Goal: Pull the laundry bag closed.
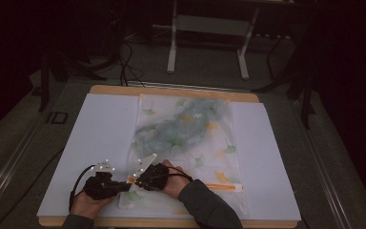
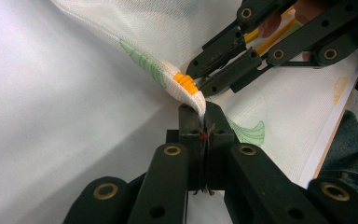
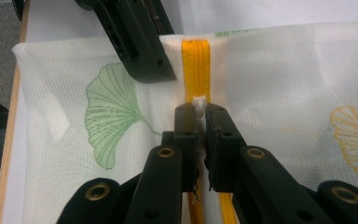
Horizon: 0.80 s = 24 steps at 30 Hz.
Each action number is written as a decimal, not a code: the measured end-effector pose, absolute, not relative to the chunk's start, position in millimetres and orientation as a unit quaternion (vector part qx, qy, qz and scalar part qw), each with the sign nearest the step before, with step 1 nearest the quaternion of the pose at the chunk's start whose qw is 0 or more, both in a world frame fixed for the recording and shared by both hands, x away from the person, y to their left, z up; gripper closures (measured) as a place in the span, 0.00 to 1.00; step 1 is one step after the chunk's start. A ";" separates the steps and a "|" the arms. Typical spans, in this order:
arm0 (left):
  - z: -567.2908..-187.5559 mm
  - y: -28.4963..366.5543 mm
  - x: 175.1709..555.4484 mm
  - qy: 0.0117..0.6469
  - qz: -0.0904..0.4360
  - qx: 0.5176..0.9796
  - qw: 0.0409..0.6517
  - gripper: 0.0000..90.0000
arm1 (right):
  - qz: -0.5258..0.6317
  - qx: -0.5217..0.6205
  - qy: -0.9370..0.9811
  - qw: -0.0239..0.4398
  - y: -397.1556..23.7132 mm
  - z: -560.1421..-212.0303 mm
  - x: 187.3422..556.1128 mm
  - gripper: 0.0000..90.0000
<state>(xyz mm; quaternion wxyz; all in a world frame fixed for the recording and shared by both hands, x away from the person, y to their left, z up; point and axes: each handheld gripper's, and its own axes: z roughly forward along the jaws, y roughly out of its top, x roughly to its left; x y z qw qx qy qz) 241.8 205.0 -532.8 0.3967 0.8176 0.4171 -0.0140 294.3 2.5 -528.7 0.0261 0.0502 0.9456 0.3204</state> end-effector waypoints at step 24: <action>-529.7 207.9 240.4 0.414 -0.007 0.814 0.407 0.98 | 0.308 0.048 0.950 0.036 -5.0 -526.6 294.2 0.94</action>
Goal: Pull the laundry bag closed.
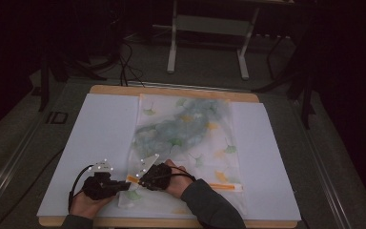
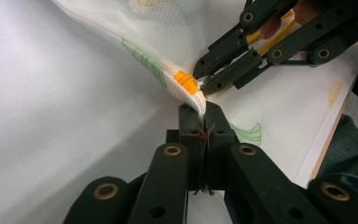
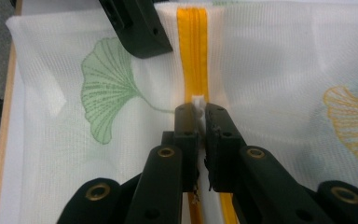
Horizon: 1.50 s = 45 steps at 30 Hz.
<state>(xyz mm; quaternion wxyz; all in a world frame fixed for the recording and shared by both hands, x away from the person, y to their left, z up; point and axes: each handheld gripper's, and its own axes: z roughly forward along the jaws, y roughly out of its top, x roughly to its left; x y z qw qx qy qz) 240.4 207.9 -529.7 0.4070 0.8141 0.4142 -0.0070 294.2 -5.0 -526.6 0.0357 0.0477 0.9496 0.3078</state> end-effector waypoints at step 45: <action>-526.7 212.1 238.7 0.413 -0.002 0.809 0.419 0.98 | 0.280 0.045 0.958 0.039 -26.0 -522.6 296.8 0.94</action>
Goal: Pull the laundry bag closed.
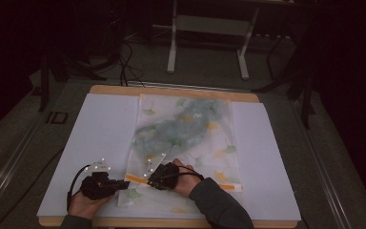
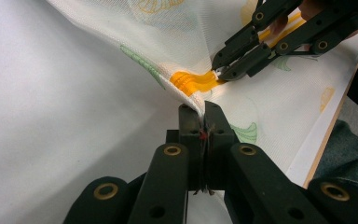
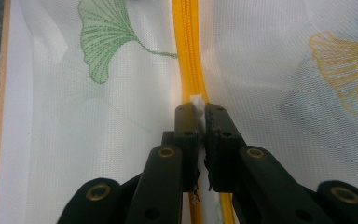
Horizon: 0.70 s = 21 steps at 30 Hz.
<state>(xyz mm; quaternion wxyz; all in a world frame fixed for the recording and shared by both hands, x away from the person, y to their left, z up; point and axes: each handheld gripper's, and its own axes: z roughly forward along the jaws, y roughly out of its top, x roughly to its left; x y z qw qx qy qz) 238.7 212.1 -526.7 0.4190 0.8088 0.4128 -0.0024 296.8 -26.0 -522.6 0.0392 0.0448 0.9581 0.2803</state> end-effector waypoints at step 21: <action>-526.5 213.0 238.4 0.413 -0.002 0.807 0.422 0.98 | 0.270 0.043 0.961 0.041 -32.6 -521.1 296.0 0.94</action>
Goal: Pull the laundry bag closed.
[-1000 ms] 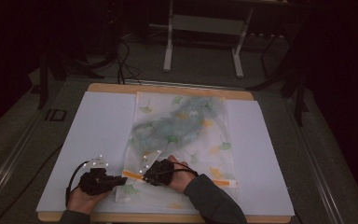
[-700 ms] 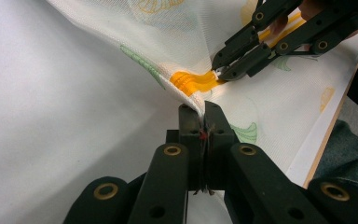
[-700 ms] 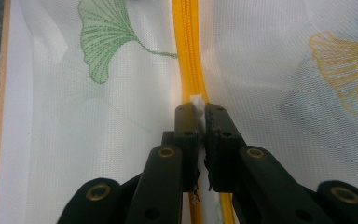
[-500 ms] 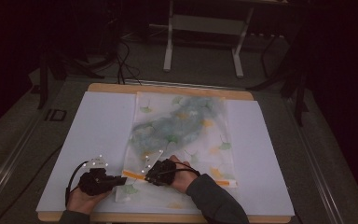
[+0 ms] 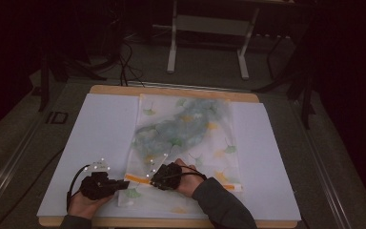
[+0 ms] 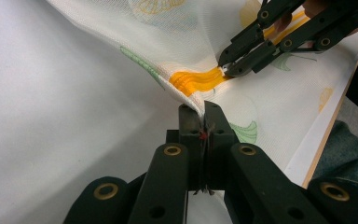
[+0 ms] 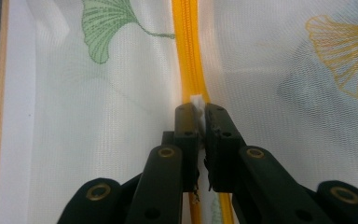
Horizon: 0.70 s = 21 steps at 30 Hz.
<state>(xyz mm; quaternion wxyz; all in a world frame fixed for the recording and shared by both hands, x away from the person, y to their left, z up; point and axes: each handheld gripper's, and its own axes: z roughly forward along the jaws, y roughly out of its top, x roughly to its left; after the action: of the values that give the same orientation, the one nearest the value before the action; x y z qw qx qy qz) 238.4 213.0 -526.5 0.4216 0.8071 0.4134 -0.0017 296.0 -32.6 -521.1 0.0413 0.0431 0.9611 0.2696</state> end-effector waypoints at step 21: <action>-526.5 214.0 238.3 0.413 -0.002 0.807 0.422 0.98 | 0.249 0.035 0.966 0.052 -40.7 -518.5 293.9 0.94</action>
<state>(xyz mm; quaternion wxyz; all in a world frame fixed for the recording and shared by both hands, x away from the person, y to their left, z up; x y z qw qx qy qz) 238.3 214.0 -526.5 0.4218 0.8072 0.4129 -0.0021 293.9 -40.7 -518.5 0.0517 0.0345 0.9664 0.2493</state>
